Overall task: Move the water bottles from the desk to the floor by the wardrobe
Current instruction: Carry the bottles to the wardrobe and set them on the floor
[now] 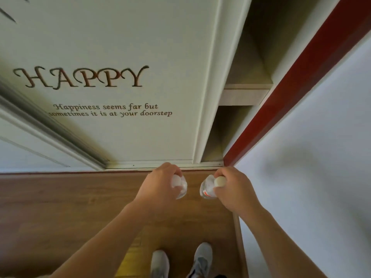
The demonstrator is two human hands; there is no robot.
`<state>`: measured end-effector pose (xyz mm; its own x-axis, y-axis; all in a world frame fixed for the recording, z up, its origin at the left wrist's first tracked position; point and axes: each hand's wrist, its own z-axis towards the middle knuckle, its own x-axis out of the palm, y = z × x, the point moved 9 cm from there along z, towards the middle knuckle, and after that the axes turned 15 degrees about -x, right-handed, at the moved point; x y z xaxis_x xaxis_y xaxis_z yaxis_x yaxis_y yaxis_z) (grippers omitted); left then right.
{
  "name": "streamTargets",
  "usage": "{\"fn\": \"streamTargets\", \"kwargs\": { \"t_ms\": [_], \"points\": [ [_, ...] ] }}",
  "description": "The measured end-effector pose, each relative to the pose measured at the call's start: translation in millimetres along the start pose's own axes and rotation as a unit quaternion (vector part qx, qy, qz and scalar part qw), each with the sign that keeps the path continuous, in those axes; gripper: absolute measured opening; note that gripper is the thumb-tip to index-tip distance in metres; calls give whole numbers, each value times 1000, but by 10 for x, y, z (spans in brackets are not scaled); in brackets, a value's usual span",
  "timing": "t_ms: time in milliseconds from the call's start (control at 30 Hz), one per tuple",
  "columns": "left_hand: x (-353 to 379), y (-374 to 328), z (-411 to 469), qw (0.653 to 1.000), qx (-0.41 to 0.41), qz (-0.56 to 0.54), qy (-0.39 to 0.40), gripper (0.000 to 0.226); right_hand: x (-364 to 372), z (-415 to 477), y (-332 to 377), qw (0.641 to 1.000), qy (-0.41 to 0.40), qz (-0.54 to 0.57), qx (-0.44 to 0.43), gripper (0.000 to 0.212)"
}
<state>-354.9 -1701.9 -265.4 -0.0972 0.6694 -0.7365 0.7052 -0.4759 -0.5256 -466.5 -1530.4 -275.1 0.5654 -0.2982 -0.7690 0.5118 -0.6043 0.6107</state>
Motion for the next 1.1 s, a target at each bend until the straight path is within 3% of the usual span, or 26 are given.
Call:
{"fn": "streamTargets", "kwargs": {
  "t_ms": [333,600,833,1100],
  "points": [
    [1690,602,1703,997,74,32,6,24,1458,999,-1905,999,-34,14,39,28],
    [3157,1130,2850,987,142,68,24,24,2551,1690,-3138,999,14,-30,19,30],
    [3928,1389,3384,986,141,80,37,28,3087,1981,-3718,998,32,-43,26,30],
    [4308,1505,3559,988,126,79,43,29,3357,2064,-4019,997,58,-41,37,29]
  ]
}}
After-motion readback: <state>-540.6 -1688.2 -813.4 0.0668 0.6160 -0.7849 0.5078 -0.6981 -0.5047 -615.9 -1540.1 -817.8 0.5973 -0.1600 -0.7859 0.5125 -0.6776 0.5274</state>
